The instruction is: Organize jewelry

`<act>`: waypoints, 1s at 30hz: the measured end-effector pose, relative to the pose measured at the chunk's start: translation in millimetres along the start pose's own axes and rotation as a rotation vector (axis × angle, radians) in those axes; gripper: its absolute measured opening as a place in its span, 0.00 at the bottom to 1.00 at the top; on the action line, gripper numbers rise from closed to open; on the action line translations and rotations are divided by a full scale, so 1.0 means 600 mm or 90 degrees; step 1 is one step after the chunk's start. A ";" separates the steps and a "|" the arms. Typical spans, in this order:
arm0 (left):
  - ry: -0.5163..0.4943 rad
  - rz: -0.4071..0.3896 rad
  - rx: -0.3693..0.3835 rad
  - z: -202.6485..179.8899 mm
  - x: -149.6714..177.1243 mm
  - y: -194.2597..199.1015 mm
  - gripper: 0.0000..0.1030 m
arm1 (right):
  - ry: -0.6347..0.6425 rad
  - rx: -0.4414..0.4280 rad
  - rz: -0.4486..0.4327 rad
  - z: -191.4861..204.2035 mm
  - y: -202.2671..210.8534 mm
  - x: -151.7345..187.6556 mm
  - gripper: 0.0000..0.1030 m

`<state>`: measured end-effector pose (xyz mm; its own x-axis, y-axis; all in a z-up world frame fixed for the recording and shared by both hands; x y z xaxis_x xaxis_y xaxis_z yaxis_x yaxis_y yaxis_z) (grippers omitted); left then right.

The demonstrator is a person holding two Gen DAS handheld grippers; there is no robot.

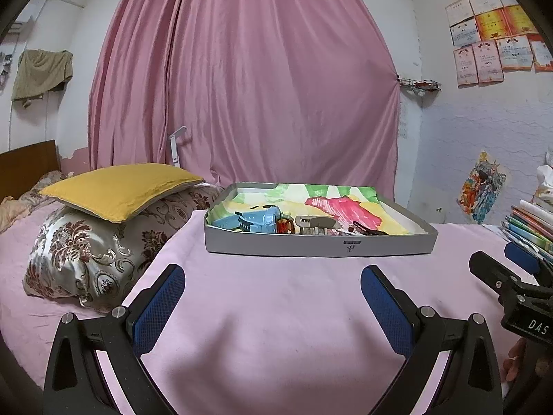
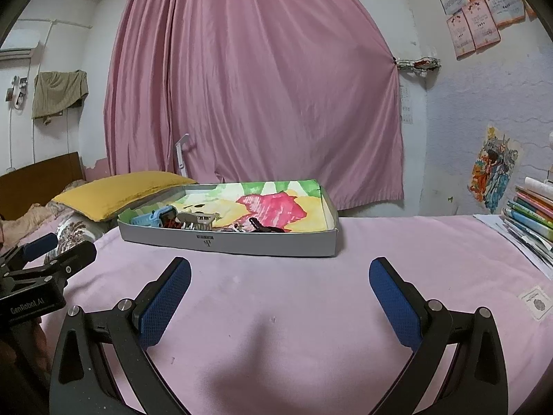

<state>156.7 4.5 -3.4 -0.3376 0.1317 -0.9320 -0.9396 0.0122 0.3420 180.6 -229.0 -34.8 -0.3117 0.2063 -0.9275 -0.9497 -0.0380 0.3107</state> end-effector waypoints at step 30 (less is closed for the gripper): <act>0.011 0.006 0.004 0.004 0.002 -0.002 0.99 | 0.002 -0.003 0.005 0.001 -0.001 -0.001 0.98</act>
<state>157.4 7.0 -4.5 -0.3467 0.1149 -0.9309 -0.9363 0.0172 0.3508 181.3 -228.4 -34.6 -0.3191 0.2034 -0.9256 -0.9474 -0.0440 0.3169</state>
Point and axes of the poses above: each gripper's, at about its wrist camera, not at the fingertips, and y roughly against the way its jaws point, z to its left, x to its underside, the point moved 9 cm from there along -y, roughly the way its jaws point, and after that the axes turned 12 degrees about -y, right-handed, at the moved point
